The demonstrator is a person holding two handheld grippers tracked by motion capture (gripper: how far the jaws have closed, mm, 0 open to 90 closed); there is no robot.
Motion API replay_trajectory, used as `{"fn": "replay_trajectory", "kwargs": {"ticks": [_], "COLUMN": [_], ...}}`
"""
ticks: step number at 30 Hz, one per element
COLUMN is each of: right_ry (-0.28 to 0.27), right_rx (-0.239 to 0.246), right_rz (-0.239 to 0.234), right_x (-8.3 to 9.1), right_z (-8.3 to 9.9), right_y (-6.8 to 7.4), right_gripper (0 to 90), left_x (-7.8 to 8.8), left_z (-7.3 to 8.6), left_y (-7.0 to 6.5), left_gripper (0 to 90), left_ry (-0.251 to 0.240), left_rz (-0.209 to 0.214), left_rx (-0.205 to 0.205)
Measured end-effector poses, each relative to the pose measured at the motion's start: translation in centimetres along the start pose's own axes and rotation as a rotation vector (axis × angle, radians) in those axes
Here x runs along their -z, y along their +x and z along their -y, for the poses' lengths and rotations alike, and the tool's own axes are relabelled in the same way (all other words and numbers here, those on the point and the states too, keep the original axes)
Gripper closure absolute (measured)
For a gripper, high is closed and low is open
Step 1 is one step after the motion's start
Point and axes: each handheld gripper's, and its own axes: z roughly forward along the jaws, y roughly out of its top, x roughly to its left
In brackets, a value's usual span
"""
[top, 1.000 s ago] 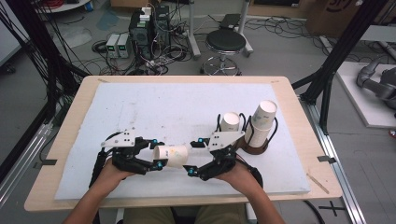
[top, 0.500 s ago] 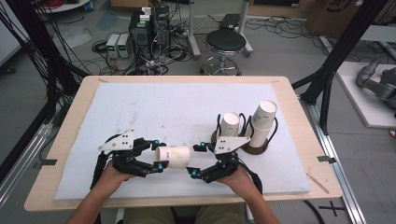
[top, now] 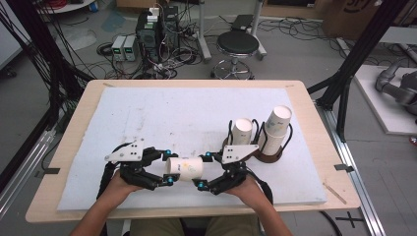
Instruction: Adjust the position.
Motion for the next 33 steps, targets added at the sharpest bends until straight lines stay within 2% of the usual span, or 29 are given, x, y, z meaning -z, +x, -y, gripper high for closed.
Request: {"fn": "replay_trajectory", "kwargs": {"ticks": [4, 9, 11, 18, 23, 28, 33], "right_ry": [-0.013, -0.019, -0.031, -0.038, -0.019, -0.021, -0.023], "right_rx": [0.004, 0.005, 0.023, 0.023, 0.022, 0.020, 0.027], "right_rz": [-0.048, -0.071, -0.089, -0.104, -0.129, -0.141, -0.142], "right_x": [-0.2, -0.4, -0.5, -0.3, 0.1, 0.3, 0.6], "right_z": [0.0, -0.1, -0.1, -0.1, -0.2, -0.3, -0.4], "right_y": [0.0, 0.1, 0.2, 0.2, 0.2, 0.1, 0.0], "right_gripper": [19.8, 20.2, 25.6, 28.8, 35.2, 37.7, 39.8], "left_x": [-0.2, -0.3, -0.3, -0.2, -0.2, -0.2, -0.4], "left_z": [0.0, 0.1, 0.1, 0.2, 0.4, 0.5, 0.7], "left_y": [-0.1, 0.0, 0.0, 0.0, 0.2, 0.2, 0.3], "left_gripper": [37.2, 37.3, 37.3, 37.3, 37.3, 37.2, 36.8], "left_ry": [0.004, -0.001, -0.004, -0.015, -0.003, 0.000, 0.014], "left_rz": [0.023, 0.048, 0.052, 0.067, 0.085, 0.097, 0.087], "left_rx": [-0.001, -0.001, 0.000, 0.006, 0.017, 0.023, 0.038]}}
